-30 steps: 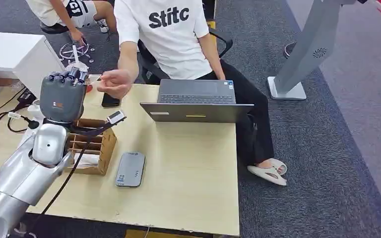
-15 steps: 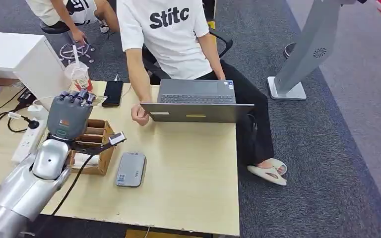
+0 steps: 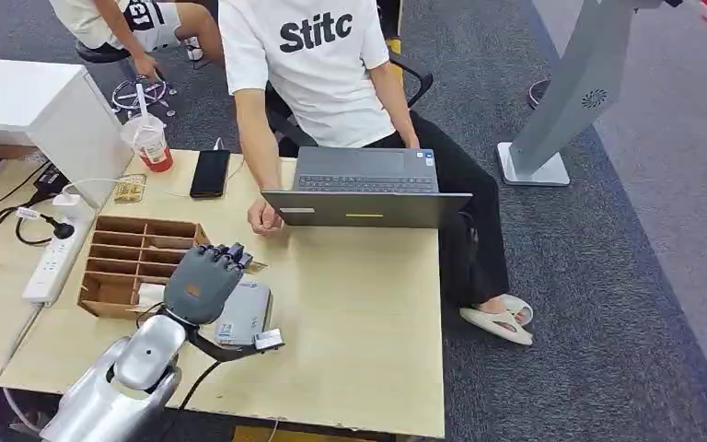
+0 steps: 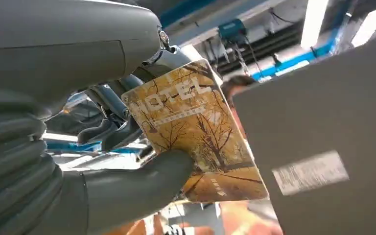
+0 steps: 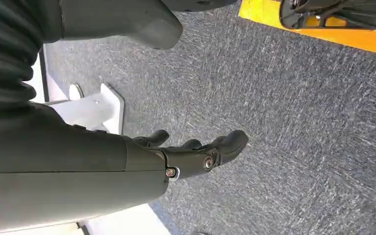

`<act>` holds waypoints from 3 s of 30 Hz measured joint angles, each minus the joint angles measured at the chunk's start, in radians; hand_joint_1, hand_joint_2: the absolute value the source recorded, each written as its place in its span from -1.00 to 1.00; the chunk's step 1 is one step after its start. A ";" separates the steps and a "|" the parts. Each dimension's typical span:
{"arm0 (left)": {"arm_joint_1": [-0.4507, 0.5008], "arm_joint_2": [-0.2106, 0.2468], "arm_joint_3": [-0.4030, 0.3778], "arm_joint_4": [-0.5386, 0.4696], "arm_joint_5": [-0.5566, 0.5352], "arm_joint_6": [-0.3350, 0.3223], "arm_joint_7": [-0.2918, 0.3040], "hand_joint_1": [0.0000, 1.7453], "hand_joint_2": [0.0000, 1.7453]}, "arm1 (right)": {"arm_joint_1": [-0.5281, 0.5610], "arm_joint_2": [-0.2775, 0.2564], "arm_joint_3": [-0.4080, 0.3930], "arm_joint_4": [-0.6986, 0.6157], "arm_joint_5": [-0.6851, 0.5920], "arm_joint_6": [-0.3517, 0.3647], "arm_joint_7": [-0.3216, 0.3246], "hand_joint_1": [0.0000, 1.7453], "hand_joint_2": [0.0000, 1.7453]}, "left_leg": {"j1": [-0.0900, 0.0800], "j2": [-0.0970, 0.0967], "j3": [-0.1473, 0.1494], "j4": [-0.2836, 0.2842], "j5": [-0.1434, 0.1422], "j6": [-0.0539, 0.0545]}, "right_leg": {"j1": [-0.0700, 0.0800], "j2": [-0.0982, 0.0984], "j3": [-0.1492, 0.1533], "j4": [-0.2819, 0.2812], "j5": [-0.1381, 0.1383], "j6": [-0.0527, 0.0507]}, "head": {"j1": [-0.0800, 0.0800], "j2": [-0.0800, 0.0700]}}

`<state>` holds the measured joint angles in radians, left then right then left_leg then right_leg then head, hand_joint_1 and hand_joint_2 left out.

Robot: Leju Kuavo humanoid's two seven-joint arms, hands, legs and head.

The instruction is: Pass the card to the sensor for recognition and then transmit it.

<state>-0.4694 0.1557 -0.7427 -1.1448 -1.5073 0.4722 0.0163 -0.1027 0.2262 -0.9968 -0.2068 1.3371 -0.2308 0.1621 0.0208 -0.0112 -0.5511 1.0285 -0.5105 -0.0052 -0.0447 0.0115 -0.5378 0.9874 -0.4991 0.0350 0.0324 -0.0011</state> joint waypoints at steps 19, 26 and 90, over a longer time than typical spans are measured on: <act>0.032 -0.019 0.000 0.041 0.055 -0.180 0.005 1.00 1.00 | 0.001 0.000 -0.018 0.000 -0.011 0.000 -0.004 -1.00 1.00 | 0.000 0.000 0.000 0.000 0.000 0.000 | 0.000 0.000 0.000 0.000 0.000 0.000 | 0.000 0.000; 0.035 -0.010 0.000 0.064 0.054 -0.180 0.006 1.00 1.00 | 0.001 0.000 -0.018 0.000 -0.011 0.000 -0.004 -1.00 1.00 | 0.000 0.000 -0.001 0.000 0.000 0.000 | 0.000 0.000 0.000 0.000 0.000 0.000 | 0.000 0.000; -0.006 0.026 0.450 -0.287 0.076 0.089 -0.016 1.00 1.00 | 0.005 0.000 -0.010 0.000 0.040 -0.003 0.011 -1.00 1.00 | 0.000 -0.001 0.003 0.000 0.002 0.000 | 0.000 -0.001 0.004 0.000 0.001 0.000 | 0.000 0.000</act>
<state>-0.4750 0.1819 -0.2923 -1.4317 -1.4317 0.5611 0.0008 -0.0973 0.2262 -1.0063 -0.2068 1.3768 -0.2335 0.1732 0.0211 -0.0120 -0.5480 1.0281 -0.5087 -0.0048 -0.0444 0.0104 -0.5337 0.9877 -0.4983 0.0350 0.0328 -0.0011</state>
